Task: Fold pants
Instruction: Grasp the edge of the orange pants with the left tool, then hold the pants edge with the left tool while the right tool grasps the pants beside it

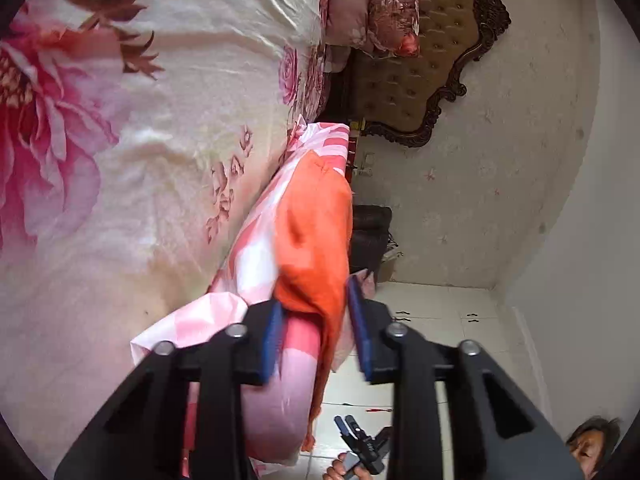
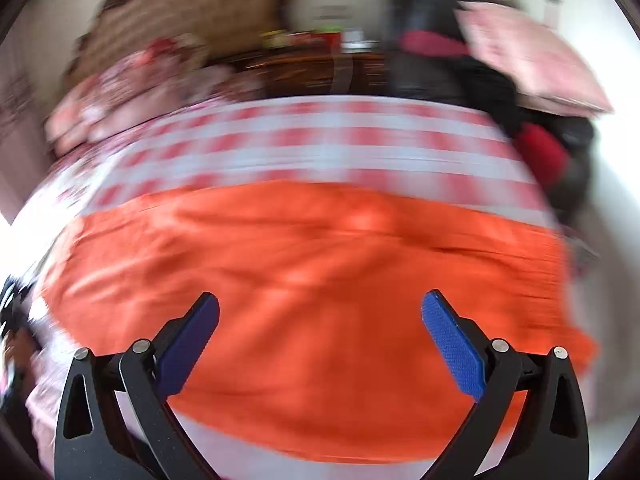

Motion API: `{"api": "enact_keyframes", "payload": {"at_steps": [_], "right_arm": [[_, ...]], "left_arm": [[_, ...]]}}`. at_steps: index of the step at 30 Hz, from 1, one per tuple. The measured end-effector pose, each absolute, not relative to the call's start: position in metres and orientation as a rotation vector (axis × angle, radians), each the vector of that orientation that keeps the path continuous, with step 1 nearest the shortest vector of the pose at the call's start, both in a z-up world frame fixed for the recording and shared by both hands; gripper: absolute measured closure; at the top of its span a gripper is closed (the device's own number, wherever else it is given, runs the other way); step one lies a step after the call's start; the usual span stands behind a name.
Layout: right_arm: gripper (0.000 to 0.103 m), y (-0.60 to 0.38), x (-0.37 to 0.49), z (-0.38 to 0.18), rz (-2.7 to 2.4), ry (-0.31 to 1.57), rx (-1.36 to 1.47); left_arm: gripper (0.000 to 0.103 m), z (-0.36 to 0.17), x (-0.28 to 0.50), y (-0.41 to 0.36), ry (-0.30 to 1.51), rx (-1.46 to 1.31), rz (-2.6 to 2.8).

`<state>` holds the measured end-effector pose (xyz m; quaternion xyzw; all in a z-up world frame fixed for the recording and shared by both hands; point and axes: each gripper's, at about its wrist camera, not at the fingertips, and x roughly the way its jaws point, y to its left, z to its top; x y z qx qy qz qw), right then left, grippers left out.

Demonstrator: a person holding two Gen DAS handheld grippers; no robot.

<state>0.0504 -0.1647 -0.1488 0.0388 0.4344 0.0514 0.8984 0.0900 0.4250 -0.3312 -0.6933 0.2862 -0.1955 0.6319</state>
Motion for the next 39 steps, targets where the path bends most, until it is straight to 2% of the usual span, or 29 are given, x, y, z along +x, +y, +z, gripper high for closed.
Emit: {"api": "enact_keyframes", "payload": {"at_steps": [4,6,8,11,16,19,25,28,32,36,39], "right_arm": [[0.022,-0.083,0.069,-0.164,0.209,0.944,-0.012],[0.024,-0.067,0.073,-0.171,0.200,0.963,-0.048],[0.037,-0.060,0.079,-0.184,0.179,1.012,-0.080],[0.045,-0.064,0.080,-0.200,0.145,1.064,-0.084],[0.044,-0.067,0.074,-0.196,0.140,1.080,-0.097],[0.036,-0.073,0.073,-0.193,0.123,1.086,-0.083],[0.027,-0.071,0.077,-0.203,0.153,1.089,-0.061],[0.020,-0.078,0.079,-0.201,0.195,1.104,0.031],[0.019,-0.094,0.079,-0.194,0.208,1.100,0.123],[0.018,-0.114,0.076,-0.187,0.207,1.089,0.203],[0.015,-0.128,0.074,-0.186,0.195,1.086,0.234]], "left_arm": [[0.087,-0.288,0.096,0.426,0.692,-1.341,-0.300],[0.087,-0.265,0.095,0.423,0.705,-1.227,-0.240],[0.088,-0.235,0.097,0.408,0.734,-1.063,-0.177],[0.088,-0.201,0.102,0.386,0.768,-0.856,-0.079],[0.088,-0.163,0.100,0.350,0.809,-0.523,0.101],[0.088,-0.150,0.103,0.329,0.835,-0.380,0.177],[0.088,-0.126,0.115,0.275,0.841,-0.079,0.252],[0.088,-0.113,0.124,0.236,0.831,0.094,0.273],[0.088,-0.100,0.132,0.161,0.779,0.315,0.229],[0.088,-0.111,0.122,0.068,0.705,0.524,0.102],[0.088,-0.141,0.103,0.015,0.687,0.644,-0.017]]}}
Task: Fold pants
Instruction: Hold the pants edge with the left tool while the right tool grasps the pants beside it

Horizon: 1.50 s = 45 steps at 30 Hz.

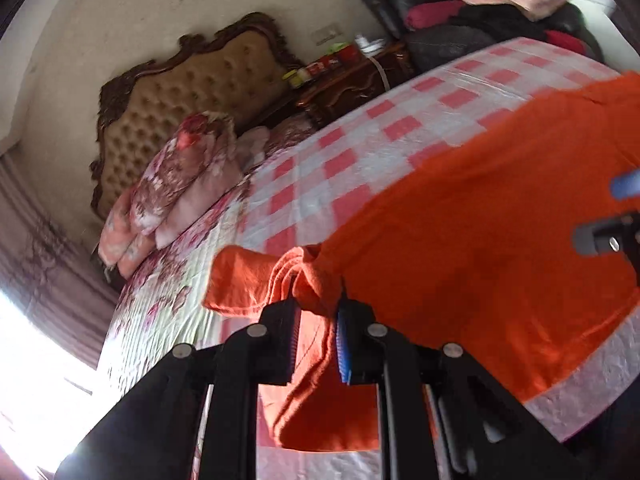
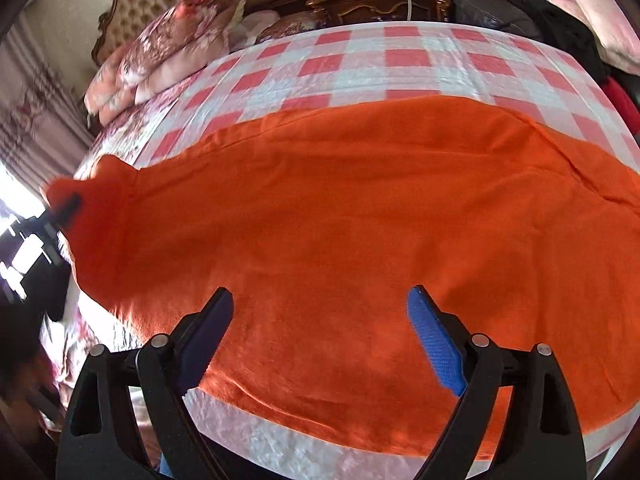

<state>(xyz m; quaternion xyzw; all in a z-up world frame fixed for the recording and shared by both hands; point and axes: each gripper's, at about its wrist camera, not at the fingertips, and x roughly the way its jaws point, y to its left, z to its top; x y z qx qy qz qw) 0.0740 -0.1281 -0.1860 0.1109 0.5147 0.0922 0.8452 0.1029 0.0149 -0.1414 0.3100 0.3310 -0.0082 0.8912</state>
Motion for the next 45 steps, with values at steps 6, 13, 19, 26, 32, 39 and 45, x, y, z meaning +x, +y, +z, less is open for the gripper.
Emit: {"api": "enact_keyframes", "payload": {"at_steps": [6,13,19,26,32,39,45], "right_arm": [[0.015,-0.159,0.074,-0.196,0.204,1.114,0.366],[0.014,-0.156,0.087,-0.189,0.385,1.129,0.569],[0.014,-0.111,0.134,-0.191,0.611,1.238,0.689],[0.015,-0.057,0.178,-0.201,0.648,1.334,0.660],[0.058,-0.044,0.206,-0.193,0.587,1.254,0.548],[0.095,-0.081,0.200,-0.188,0.484,1.134,0.499],[0.095,-0.120,0.193,-0.201,0.420,1.114,0.564]], "left_arm": [[0.088,-0.200,0.080,-0.023,0.748,0.720,-0.144],[0.087,-0.198,0.080,-0.017,0.701,0.699,-0.101],[0.087,-0.195,0.075,-0.010,0.705,0.674,-0.110],[0.087,-0.183,0.069,-0.004,0.669,0.630,-0.106],[0.087,-0.178,0.054,-0.003,0.648,0.612,-0.147],[0.088,-0.193,0.033,-0.043,0.630,0.649,-0.263],[0.088,-0.217,0.030,-0.076,0.671,0.682,-0.344]]}}
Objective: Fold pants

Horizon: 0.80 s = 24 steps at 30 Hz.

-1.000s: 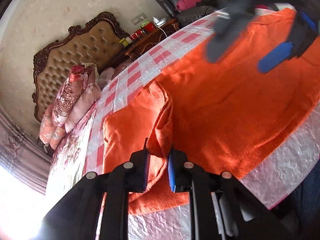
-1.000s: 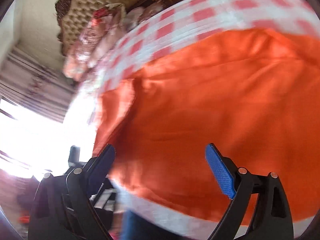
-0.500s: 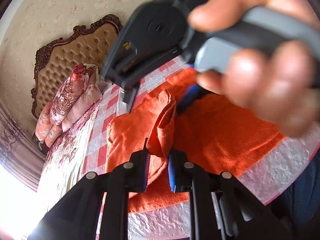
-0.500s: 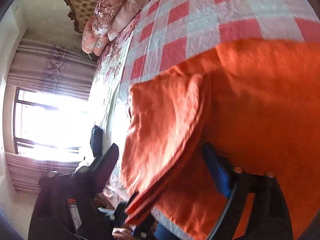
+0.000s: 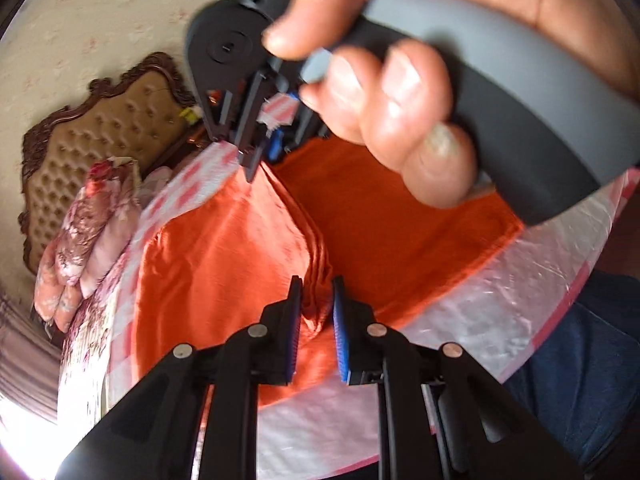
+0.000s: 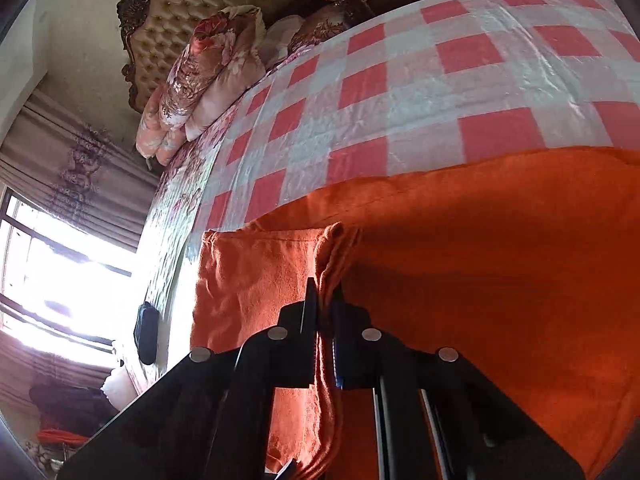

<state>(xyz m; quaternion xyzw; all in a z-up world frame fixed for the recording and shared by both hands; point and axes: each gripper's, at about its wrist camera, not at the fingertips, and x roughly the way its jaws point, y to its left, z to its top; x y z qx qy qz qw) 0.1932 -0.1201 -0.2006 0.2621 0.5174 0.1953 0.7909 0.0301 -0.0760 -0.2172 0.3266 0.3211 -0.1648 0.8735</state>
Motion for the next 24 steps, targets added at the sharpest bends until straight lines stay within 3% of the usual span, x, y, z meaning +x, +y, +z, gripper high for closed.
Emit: {"api": "enact_keyframes", "payload": {"at_steps": [24], "right_arm": [[0.094,-0.128,0.178,-0.201,0.328,1.082,0.404]], "left_arm": [[0.086,-0.218,0.040,-0.104,0.644,0.665,-0.358]]}}
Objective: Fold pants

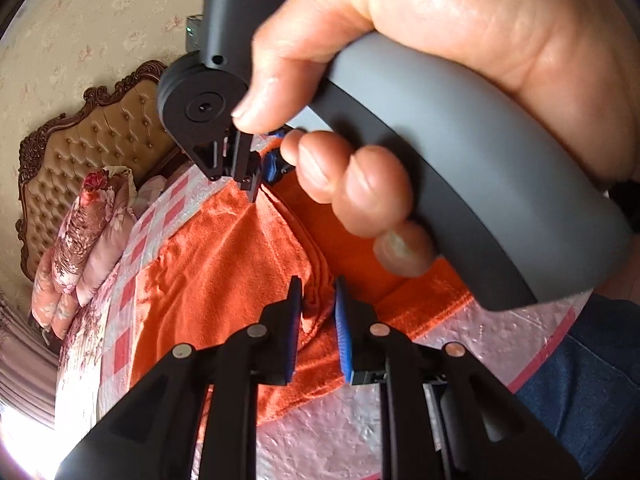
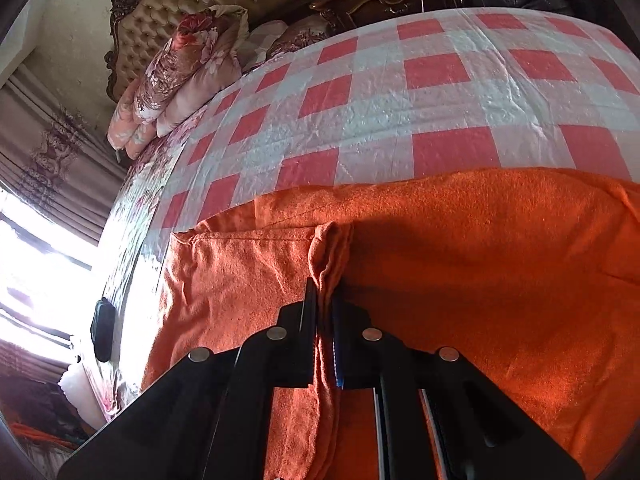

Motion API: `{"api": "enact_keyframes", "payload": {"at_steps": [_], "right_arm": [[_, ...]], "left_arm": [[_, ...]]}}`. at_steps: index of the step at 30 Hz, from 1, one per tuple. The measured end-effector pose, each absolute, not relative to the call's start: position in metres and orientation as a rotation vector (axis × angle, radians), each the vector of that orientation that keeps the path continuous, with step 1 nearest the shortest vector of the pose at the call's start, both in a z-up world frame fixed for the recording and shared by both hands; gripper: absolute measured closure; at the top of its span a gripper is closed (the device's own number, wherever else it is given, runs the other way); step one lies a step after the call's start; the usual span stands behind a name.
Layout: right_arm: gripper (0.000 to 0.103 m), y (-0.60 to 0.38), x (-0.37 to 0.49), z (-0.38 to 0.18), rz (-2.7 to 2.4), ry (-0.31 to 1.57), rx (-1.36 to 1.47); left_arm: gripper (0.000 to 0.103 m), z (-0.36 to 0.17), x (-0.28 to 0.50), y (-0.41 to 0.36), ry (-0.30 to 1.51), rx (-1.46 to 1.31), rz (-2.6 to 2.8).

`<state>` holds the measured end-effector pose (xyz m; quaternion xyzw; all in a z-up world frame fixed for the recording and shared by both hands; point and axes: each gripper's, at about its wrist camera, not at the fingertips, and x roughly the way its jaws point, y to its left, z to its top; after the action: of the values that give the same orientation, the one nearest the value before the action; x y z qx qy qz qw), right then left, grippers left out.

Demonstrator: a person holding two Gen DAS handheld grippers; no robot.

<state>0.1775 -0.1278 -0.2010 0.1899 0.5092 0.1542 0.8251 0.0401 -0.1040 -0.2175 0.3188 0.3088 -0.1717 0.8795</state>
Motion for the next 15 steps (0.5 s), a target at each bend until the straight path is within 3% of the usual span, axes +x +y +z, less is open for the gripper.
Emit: {"api": "enact_keyframes", "payload": {"at_steps": [15], "right_arm": [[0.094,-0.128,0.171,-0.189,0.303,1.053,0.346]], "left_arm": [[0.087,-0.216,0.037,-0.106,0.620,0.658,-0.360]]}}
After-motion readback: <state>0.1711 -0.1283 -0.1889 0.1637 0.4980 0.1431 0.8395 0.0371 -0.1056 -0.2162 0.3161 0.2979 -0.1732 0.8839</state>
